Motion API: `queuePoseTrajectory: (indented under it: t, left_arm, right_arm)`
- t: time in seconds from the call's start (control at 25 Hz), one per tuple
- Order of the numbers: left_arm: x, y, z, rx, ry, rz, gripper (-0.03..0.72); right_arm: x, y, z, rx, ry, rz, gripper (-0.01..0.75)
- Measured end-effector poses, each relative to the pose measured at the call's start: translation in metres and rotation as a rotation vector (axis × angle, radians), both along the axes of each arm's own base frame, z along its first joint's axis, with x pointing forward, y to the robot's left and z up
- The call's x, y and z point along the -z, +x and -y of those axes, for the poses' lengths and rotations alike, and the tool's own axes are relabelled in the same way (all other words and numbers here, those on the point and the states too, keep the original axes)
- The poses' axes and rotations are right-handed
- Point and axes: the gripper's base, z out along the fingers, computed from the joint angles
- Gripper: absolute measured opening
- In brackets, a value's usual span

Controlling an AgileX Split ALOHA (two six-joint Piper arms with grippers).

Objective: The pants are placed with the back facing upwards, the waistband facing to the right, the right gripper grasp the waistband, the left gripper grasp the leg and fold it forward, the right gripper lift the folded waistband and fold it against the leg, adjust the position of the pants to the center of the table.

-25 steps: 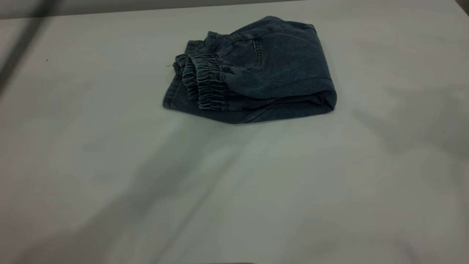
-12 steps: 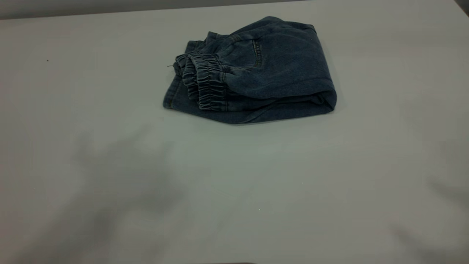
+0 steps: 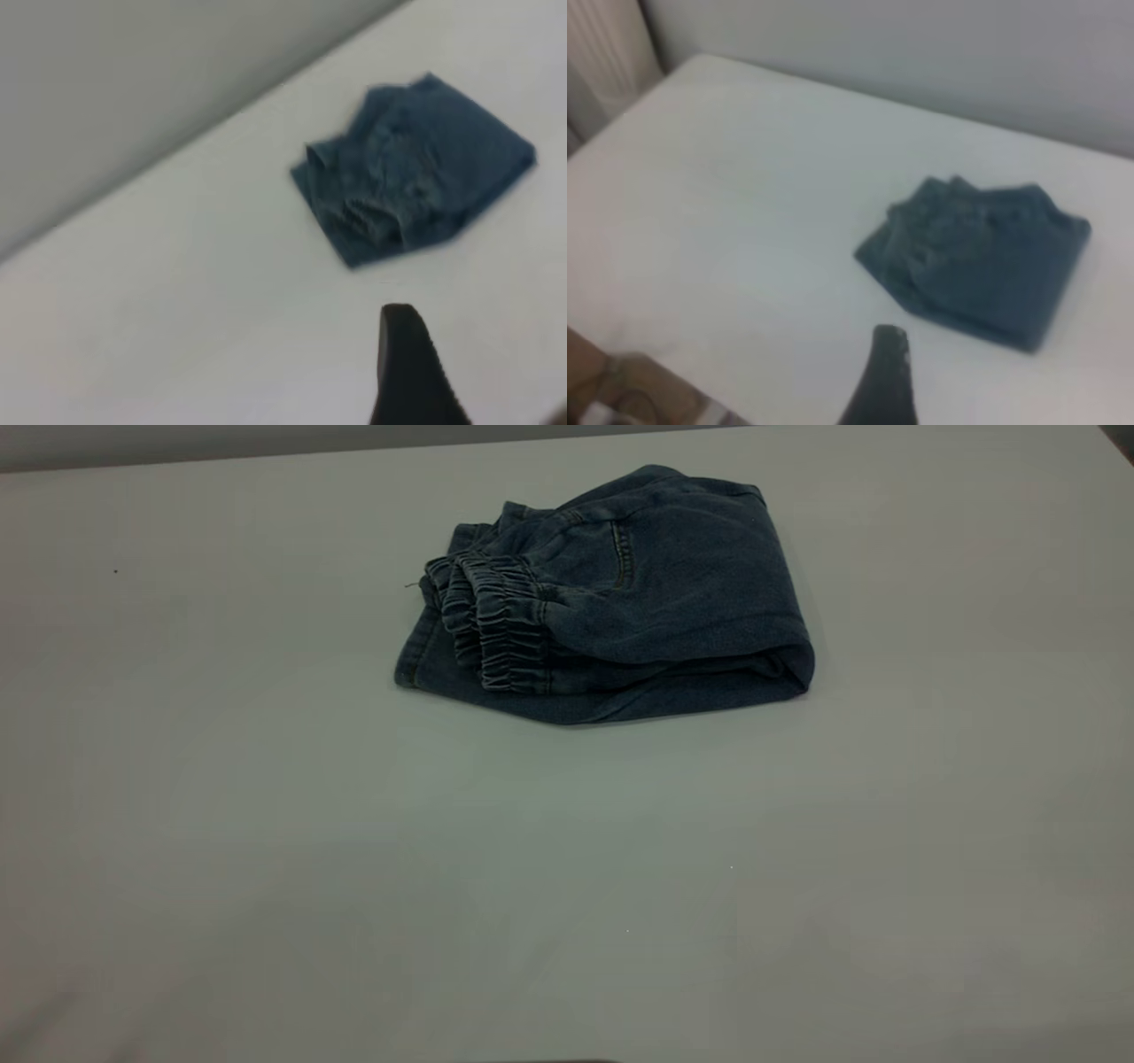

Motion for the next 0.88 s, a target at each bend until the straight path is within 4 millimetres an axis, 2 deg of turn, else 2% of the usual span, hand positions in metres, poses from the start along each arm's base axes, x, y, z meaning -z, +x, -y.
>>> queuePoseTrajectory:
  t: [0.28, 0.48, 0.68, 0.88]
  left_arm:
    - [0.061, -0.021, -0.012, 0.022, 0.036, -0.09, 0.379]
    - [0.101, -0.024, -0.011, 0.041, 0.07, -0.185, 0.379]
    - [0.135, -0.021, -0.005, 0.057, 0.111, -0.298, 0.379]
    - [0.161, -0.021, -0.001, 0.071, 0.135, -0.391, 0.379]
  right_arm:
    - [0.048, -0.047, 0.009, 0.09, -0.076, 0.035, 0.583]
    - [0.099, -0.069, 0.02, 0.206, -0.137, 0.019, 0.583]
    - [0.145, -0.073, 0.029, 0.297, -0.187, 0.033, 0.583]
    - [0.175, -0.064, 0.034, 0.349, -0.2, 0.005, 0.583]
